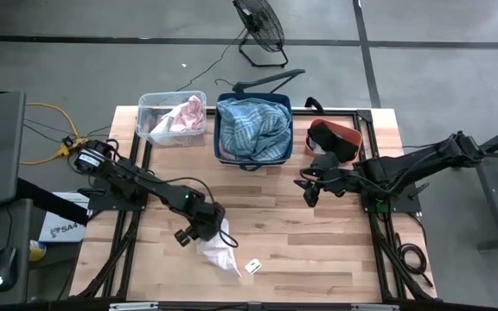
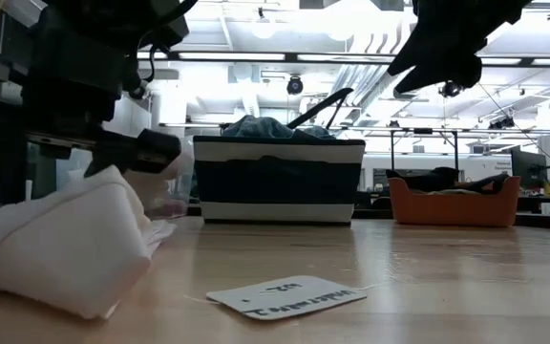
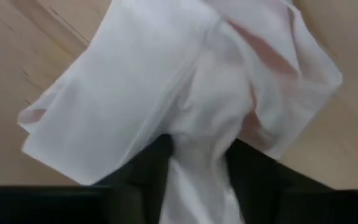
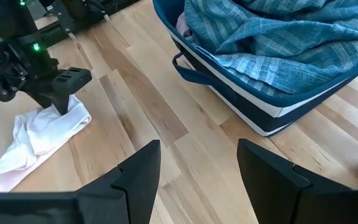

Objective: Pick & Place Cloths
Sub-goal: Put the pink underwear into the transparent bin

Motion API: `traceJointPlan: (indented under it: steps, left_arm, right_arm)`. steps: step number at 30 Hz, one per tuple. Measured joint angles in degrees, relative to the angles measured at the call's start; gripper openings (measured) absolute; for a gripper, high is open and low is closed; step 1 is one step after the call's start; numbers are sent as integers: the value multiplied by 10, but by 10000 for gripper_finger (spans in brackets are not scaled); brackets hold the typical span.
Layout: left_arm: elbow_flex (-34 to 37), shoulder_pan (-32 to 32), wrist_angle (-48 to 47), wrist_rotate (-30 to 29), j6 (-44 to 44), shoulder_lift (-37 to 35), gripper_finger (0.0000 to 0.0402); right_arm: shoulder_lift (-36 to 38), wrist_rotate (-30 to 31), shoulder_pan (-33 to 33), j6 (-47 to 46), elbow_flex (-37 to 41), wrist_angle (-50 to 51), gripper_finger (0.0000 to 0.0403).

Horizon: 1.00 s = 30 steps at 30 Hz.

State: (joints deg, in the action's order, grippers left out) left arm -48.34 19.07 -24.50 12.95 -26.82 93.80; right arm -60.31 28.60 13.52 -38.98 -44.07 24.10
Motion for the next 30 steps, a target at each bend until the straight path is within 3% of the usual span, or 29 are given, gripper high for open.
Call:
traceJointPlan:
  steps: [7,17,24,30]
  left_arm:
    - [3,0,-37,-36,3,-23,16]
    - [-72,1,-256,-213,65,-74,7]
    - [-154,1,-395,-404,206,-116,4]
    - [-222,1,-518,-503,329,-138,3]
  right_arm:
    - [0,0,0,-2,0,0,205]
    - [0,0,0,-3,0,0,205]
    - [0,0,0,-3,0,0,205]
    - [0,0,0,-3,0,-1,205]
